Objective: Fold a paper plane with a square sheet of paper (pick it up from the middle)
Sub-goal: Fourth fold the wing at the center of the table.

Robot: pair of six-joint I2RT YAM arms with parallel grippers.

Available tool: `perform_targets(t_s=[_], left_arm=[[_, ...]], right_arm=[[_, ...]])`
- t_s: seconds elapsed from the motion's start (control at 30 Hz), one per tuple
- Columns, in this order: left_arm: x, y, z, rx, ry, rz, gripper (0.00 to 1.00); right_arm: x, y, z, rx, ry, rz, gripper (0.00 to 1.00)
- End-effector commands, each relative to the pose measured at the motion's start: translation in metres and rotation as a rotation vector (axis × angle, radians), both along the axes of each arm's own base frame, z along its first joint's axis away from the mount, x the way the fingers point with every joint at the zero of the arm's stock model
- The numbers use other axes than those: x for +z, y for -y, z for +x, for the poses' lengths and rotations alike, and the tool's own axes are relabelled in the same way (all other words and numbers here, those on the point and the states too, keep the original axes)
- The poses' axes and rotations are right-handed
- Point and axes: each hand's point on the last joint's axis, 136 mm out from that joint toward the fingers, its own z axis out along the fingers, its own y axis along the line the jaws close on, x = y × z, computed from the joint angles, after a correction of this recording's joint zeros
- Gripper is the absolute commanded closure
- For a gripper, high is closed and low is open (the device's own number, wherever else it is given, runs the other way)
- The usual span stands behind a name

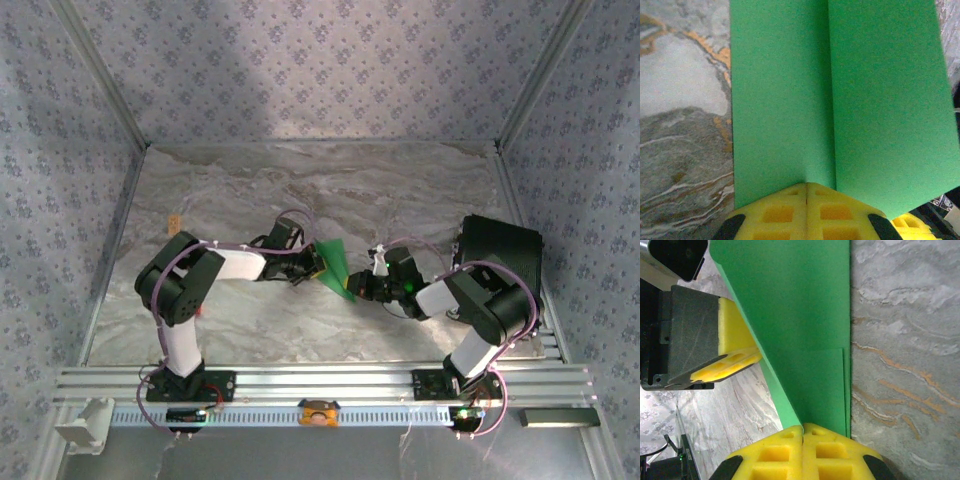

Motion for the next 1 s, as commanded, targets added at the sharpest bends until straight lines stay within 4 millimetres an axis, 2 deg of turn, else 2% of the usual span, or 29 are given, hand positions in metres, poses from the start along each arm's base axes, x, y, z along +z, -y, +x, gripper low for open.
perform_targets(t_s=[0.0, 0.43, 0.63, 0.77, 0.97], left_arm=[[-0.015, -0.016, -0.012, 0.037, -0.042, 0.079, 1.00], [-0.010, -0.019, -0.013, 0.040, -0.019, 0.089, 1.00], [-0.005, -0.015, -0.010, 0.026, -0.003, 0.073, 1.00], [0.005, -0.012, -0.005, 0.023, 0.035, 0.061, 0.99], [0.031, -0.005, 0.004, -0.011, 0.124, 0.026, 0.97]], right_arm=[[-0.004, 0.005, -0.006, -0.014, -0.038, 0.001, 1.00], [-0.011, 0.005, -0.008, -0.017, -0.070, -0.003, 1.00], [-0.013, 0.005, -0.009, -0.026, -0.096, 0.008, 1.00], [-0.014, 0.005, -0.010, -0.029, -0.109, 0.013, 1.00], [-0.013, 0.003, -0.010, -0.028, -0.139, 0.043, 1.00]])
